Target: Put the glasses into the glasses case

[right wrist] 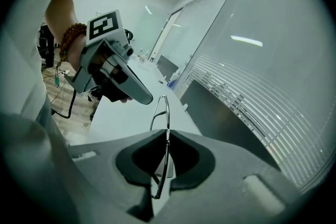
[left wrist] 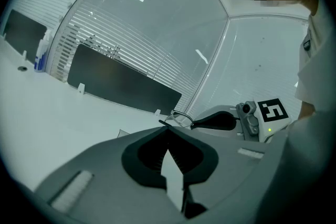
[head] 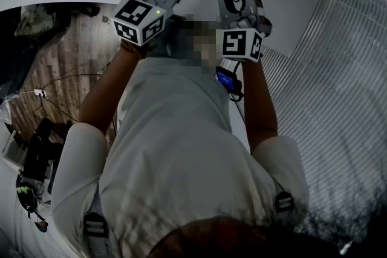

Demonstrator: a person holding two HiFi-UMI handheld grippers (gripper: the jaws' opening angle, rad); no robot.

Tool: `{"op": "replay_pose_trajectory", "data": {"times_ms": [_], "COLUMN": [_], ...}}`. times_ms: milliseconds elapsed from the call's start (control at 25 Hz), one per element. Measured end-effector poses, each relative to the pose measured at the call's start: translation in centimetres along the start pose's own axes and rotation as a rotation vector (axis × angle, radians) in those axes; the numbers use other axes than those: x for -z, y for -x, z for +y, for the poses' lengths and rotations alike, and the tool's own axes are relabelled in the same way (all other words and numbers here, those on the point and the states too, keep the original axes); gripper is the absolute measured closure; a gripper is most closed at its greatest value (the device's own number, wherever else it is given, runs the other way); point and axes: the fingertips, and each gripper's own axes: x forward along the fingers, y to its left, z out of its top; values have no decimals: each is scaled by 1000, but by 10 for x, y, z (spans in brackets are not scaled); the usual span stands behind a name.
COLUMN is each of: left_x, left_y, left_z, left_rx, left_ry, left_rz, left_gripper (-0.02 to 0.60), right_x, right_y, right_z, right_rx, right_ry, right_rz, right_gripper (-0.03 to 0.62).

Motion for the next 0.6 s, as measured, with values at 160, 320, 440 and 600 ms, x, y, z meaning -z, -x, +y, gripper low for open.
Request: {"op": "replay_pose_trajectory", "data": {"times_ms": [160, 320, 440, 600], "left_x": [-3, 10, 19, 20], "left_y": [-1, -15, -25, -34], "left_z": [16, 22, 27, 34], "left_rx": [23, 27, 19, 18], "left_ry": [3, 6, 4, 11], "left_rz": [5, 19, 19, 20], "left_gripper": [581, 581, 581, 582], "right_x": [-7, 8, 20, 25], "right_y": [-17, -29, -39, -51], "right_z": [-2, -1, -1, -9], "right_rx": [-4, -13, -14, -12], "right_ry": [-11, -32, -40, -43], "right_rz": [20, 28, 24, 32], "right_gripper": [575, 576, 575, 575]}}
